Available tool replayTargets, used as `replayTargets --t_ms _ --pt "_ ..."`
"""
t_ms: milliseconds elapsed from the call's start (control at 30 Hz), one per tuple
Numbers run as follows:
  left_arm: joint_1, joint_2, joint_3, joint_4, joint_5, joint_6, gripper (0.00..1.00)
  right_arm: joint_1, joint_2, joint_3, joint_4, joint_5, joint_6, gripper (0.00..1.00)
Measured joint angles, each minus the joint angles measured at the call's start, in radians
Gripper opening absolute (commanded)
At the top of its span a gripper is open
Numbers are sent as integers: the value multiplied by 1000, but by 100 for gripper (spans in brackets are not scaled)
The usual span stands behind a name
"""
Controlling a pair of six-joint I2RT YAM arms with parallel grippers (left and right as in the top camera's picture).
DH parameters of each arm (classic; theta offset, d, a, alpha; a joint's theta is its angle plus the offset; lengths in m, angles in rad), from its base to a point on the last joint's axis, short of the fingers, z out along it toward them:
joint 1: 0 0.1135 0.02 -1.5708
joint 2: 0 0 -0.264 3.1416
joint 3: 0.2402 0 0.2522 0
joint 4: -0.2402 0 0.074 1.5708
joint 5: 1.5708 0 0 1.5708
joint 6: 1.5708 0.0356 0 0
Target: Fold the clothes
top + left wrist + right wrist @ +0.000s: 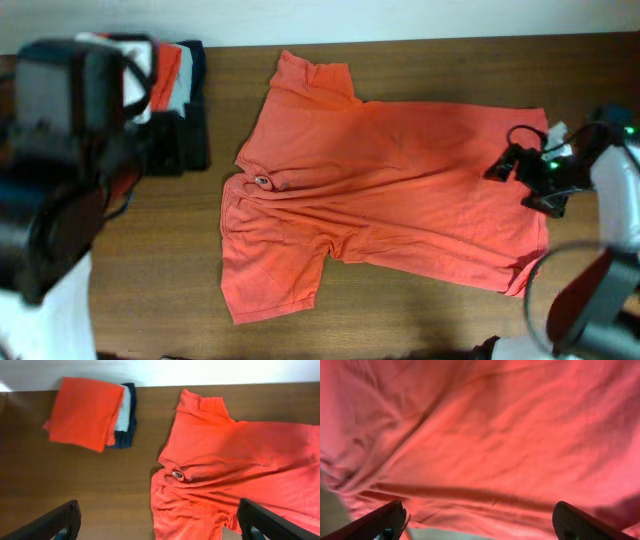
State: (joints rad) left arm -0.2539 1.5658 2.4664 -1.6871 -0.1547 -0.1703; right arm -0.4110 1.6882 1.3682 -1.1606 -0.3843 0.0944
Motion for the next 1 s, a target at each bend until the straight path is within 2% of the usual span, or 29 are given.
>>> replayTargets --t_ms 67,100,200,233,300,333,367,433,467,600,733,1000 --pt "0 -30 -58 4 -13 -15 99 132 -100 2 -6 86 21 99" --pt "0 -30 -129 31 -19 -27 99 242 -150 4 -6 146 34 99" --pt "0 -9 -274 116 -23 -54 99 408 -176 5 -6 220 49 100" --pt "0 4 -339 152 -23 -63 99 454 -174 5 -5 230 53 95" --pt "0 21 -439 215 -22 -72 99 522 -163 0 0 245 60 77" --pt "0 37 -520 257 -22 -79 99 556 -158 -11 11 251 64 63" --pt "0 39 -571 299 -22 -82 99 578 -153 -21 20 257 70 24" --pt "0 45 -744 421 -23 -89 99 688 -123 -88 103 272 66 8" --pt "0 40 -793 477 -23 -89 99 711 -119 -106 126 272 67 4" --pt "0 40 -920 574 -13 -93 99 809 -105 -212 272 272 70 4" --pt "0 40 -958 622 12 -96 99 831 -68 -307 394 272 67 4" --pt "0 40 -958 630 32 -96 99 831 55 -391 439 294 37 4"
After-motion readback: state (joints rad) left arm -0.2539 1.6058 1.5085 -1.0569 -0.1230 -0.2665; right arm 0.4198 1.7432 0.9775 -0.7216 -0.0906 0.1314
